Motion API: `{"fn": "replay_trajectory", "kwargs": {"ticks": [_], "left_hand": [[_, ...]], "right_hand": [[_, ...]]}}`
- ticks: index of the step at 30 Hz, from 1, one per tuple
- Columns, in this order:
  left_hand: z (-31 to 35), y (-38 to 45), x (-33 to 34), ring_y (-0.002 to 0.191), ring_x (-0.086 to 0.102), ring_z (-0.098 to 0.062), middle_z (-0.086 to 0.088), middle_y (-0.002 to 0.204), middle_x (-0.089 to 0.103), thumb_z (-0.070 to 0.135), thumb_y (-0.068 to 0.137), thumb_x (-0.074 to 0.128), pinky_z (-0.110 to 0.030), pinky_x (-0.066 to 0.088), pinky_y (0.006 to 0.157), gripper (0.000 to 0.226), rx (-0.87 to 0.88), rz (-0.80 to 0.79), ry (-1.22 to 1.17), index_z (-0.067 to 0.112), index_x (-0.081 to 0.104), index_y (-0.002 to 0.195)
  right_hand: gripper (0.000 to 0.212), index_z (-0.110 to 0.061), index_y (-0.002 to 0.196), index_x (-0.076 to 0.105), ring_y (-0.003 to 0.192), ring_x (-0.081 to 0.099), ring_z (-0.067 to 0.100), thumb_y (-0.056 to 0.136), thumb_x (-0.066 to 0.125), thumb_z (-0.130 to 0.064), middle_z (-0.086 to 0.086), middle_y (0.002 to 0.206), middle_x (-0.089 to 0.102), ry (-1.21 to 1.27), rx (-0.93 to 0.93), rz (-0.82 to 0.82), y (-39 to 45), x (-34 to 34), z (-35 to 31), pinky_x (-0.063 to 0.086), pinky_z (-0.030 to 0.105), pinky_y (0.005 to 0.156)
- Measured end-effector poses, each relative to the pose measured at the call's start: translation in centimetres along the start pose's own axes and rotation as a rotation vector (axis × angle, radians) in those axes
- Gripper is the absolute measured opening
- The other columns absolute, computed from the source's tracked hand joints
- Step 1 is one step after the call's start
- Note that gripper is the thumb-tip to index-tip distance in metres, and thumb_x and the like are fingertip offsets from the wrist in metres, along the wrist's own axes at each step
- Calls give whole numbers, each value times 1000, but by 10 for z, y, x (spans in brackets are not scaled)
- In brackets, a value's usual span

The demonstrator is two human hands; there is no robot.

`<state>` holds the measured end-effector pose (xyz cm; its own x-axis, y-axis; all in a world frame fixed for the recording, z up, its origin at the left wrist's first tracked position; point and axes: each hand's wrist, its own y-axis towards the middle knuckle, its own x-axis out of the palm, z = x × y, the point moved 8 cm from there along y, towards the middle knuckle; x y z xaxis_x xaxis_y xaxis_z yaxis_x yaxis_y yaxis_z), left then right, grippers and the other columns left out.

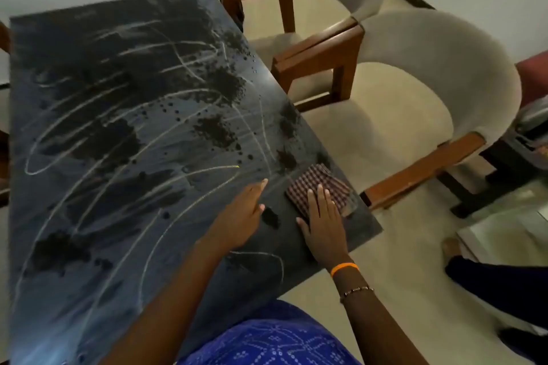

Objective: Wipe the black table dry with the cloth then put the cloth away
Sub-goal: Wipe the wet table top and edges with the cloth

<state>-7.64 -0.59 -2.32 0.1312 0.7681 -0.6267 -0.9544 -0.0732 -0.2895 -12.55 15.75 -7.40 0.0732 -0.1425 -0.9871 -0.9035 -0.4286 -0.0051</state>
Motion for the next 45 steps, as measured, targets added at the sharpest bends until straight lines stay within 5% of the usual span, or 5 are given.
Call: {"fn": "replay_trajectory", "kwargs": {"ticks": [9,15,24,37,45], "left_hand": [[-7,0,6,122,52,-18,-7,130,58,13,97,43,-22,36,101,35,-112,-122,-170,12,50,130],[-14,-2,-18,119,53,-17,-7,127,59,15,97,43,-34,39,106,34,-181,-56,-302,15,50,130],[-60,-49,-121,108,49,-14,-4,116,49,8,94,47,-15,35,92,33,-283,393,-274,8,52,127],[-212,-72,-276,115,55,-17,-3,124,58,17,95,48,-23,41,93,26,-391,542,-368,15,58,119],[-325,-85,-314,139,28,-30,-14,144,39,15,90,55,-43,23,115,45,-563,655,-152,7,46,133]], "right_hand": [[30,-4,106,63,69,70,28,80,69,-18,15,86,72,-174,20,-17,25,-29,-3,45,29,41],[27,-3,104,54,88,58,38,98,37,-24,20,93,64,355,77,-73,42,-47,-43,44,41,77],[28,-13,76,60,60,50,2,98,42,-17,-5,67,55,1304,109,-549,59,-34,-194,38,16,53],[33,0,92,55,87,57,39,98,35,-26,22,92,63,489,-382,-18,238,-82,-424,34,36,65],[60,-22,149,14,145,4,35,97,28,-49,10,159,5,79,-556,-368,302,79,-520,4,50,116]]}}
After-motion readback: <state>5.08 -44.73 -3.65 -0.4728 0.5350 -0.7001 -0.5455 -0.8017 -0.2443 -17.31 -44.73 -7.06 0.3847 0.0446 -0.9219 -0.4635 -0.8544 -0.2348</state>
